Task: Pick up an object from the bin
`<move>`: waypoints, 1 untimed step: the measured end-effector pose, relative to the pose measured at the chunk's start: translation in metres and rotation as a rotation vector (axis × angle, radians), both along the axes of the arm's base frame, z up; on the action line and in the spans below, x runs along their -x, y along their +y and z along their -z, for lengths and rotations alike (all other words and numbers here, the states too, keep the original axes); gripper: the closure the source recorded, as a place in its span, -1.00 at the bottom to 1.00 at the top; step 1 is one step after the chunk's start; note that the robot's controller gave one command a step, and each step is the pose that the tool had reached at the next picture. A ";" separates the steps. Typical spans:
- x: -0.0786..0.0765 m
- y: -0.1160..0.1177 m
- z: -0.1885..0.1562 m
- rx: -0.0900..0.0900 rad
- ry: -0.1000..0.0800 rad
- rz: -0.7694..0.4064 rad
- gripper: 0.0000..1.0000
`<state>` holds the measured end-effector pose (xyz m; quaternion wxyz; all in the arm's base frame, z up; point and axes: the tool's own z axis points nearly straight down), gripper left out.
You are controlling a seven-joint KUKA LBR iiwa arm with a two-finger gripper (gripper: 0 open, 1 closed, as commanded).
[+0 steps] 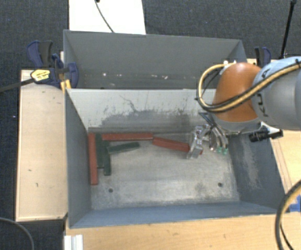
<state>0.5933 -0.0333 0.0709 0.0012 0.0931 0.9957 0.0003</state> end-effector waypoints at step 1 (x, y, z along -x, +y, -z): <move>0.007 -0.002 -0.170 0.003 -0.008 -0.258 1.00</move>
Offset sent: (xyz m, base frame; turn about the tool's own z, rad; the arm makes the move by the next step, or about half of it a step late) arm -0.0095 -0.0016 0.1653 -0.2587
